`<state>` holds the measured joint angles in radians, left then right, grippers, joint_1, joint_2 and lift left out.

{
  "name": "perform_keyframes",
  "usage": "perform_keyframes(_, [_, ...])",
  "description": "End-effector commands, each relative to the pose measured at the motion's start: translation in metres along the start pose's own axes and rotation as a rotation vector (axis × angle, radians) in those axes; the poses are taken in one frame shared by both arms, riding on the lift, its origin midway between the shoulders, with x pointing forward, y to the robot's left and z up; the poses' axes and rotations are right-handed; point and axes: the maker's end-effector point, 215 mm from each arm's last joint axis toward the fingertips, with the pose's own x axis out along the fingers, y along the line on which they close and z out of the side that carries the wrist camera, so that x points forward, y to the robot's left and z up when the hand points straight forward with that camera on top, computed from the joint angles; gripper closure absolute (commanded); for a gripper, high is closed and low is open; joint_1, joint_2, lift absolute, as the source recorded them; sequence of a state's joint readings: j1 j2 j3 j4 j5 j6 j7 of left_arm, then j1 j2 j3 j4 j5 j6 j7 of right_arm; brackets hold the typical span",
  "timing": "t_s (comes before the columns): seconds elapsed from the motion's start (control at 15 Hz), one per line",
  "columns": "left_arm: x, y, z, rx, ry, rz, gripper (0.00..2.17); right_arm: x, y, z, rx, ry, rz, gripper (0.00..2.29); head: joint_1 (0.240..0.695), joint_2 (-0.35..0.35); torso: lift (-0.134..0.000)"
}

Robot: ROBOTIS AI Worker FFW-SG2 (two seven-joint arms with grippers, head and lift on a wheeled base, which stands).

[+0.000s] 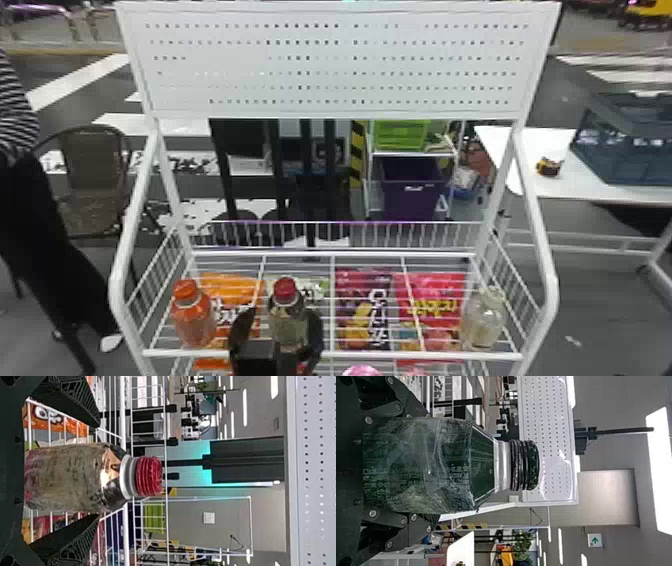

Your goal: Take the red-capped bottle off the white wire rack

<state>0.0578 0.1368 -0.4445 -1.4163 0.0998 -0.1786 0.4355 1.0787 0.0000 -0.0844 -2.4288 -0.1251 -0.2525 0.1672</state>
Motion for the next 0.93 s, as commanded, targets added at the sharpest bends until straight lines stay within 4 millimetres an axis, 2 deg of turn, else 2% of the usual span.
perform_keyframes(0.0, [0.008, 0.007, -0.001, 0.002, 0.004, 0.011, 0.16, -0.001, -0.001, 0.002, -0.001, -0.004, -0.001, 1.22, 0.499, 0.0, 0.0])
perform_keyframes(0.07, [0.008, 0.007, -0.001, 0.001, 0.004, 0.01, 0.28, -0.001, -0.001, 0.001, -0.001, -0.003, -0.002, 1.22, 0.499, 0.0, 0.0])
perform_keyframes(0.13, [0.008, 0.007, -0.001, 0.0, 0.003, 0.007, 0.5, -0.001, -0.001, 0.001, -0.001, -0.003, -0.002, 1.22, 0.499, 0.0, 0.0])
perform_keyframes(0.2, [0.006, 0.007, 0.001, -0.003, 0.001, 0.0, 0.9, -0.001, -0.001, 0.001, -0.001, -0.001, -0.002, 1.21, 0.499, 0.0, 0.0])
perform_keyframes(0.33, [-0.006, 0.003, 0.012, -0.032, -0.013, -0.015, 1.94, 0.0, 0.0, 0.003, -0.001, -0.006, -0.001, 1.21, 0.499, 0.0, 0.0])
perform_keyframes(0.4, [-0.013, -0.001, 0.019, -0.04, -0.018, -0.027, 2.03, 0.001, 0.0, 0.003, -0.001, -0.004, -0.001, 1.21, 0.499, 0.0, 0.0])
perform_keyframes(0.67, [-0.055, -0.012, 0.076, -0.06, -0.052, -0.069, 2.03, 0.004, 0.001, 0.002, -0.002, 0.002, 0.002, 1.21, 0.499, 0.0, 0.0])
perform_keyframes(0.73, [-0.067, -0.008, 0.092, -0.043, -0.056, -0.07, 2.03, 0.004, 0.001, 0.001, -0.003, 0.006, 0.002, 1.22, 0.499, 0.0, 0.0])
perform_keyframes(0.87, [-0.086, 0.016, 0.116, -0.03, -0.054, -0.038, 2.03, 0.004, 0.0, -0.001, -0.001, 0.007, 0.002, 1.21, 0.499, 0.0, 0.0])
